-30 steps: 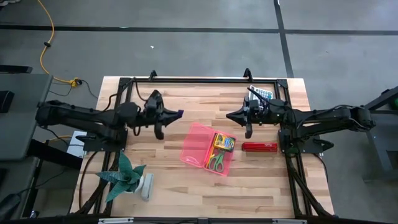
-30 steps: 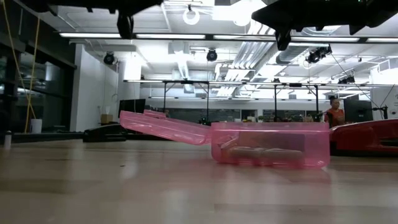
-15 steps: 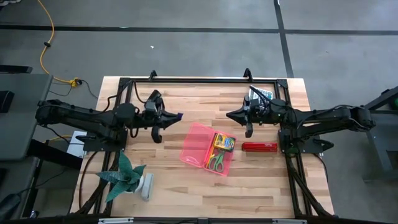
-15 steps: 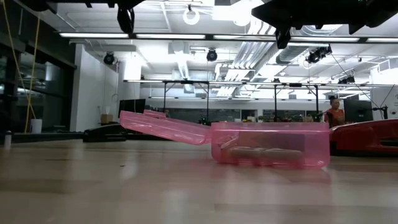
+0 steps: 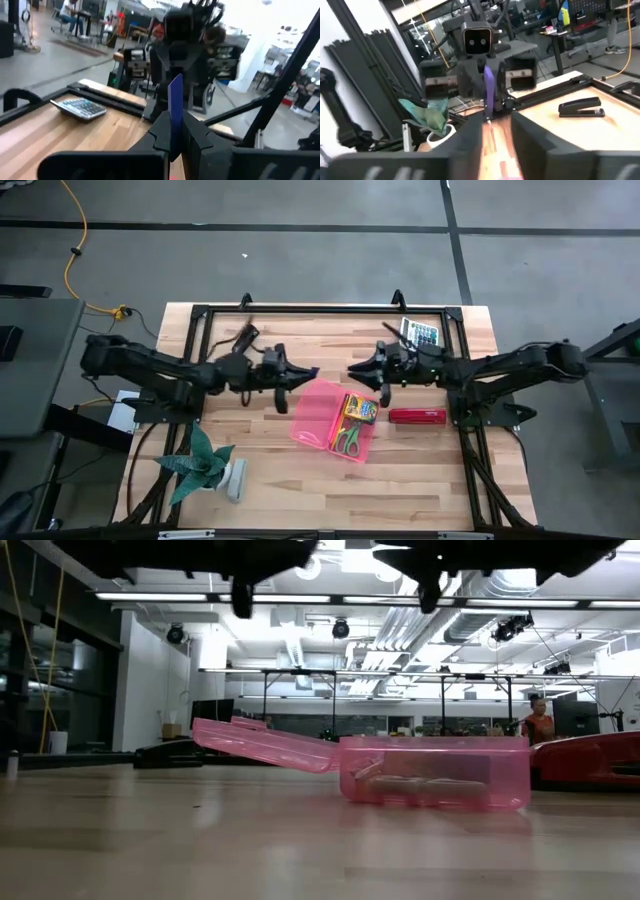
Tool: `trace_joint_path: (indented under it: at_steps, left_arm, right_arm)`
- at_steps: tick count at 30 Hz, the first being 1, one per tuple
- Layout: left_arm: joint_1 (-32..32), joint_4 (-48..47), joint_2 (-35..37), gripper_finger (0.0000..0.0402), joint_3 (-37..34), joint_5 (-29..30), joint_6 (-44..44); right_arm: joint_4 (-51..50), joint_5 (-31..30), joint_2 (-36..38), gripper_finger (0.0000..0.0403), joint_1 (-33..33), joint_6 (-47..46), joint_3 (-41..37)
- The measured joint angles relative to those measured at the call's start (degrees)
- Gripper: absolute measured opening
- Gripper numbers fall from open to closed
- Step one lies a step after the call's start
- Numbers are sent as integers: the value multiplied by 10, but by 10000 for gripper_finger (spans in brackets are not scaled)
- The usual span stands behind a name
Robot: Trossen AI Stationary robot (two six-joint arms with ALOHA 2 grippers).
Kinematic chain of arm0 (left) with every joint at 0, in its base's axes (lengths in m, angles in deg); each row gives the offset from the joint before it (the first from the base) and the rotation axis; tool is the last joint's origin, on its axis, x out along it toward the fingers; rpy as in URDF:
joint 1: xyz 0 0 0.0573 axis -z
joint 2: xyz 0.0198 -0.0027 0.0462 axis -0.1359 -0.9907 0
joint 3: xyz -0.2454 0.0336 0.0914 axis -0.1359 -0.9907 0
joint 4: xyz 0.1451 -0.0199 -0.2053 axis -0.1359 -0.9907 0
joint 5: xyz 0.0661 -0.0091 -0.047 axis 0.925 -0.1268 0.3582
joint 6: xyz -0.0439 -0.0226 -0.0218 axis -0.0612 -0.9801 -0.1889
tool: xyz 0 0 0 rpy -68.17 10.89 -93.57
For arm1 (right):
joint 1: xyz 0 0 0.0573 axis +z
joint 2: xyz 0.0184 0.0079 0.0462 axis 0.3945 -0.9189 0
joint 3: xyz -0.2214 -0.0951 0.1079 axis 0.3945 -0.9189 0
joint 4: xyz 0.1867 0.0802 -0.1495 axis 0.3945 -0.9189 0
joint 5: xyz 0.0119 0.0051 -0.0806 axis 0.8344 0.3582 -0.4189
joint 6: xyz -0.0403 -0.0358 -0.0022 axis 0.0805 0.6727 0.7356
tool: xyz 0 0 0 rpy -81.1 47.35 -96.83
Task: Pack school essentials
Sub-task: Put the blue eraser into the pink supply box
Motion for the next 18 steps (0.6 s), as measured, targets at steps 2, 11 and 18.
trace_joint_path:
  at_steps: [2, 11, 18]
  left_arm:
    - [0, 1, -34, 0, 23, -14, 0]
    - [0, 2, -88, 0, 80, -41, 0]
    - [-3, 6, -99, 0, 81, -41, 0]
  right_arm:
    - [1, -11, -27, 112, 5, 7, 22]
    - [4, -19, -78, 195, 4, 13, 52]
    - [38, -14, -80, 171, 9, 12, 53]
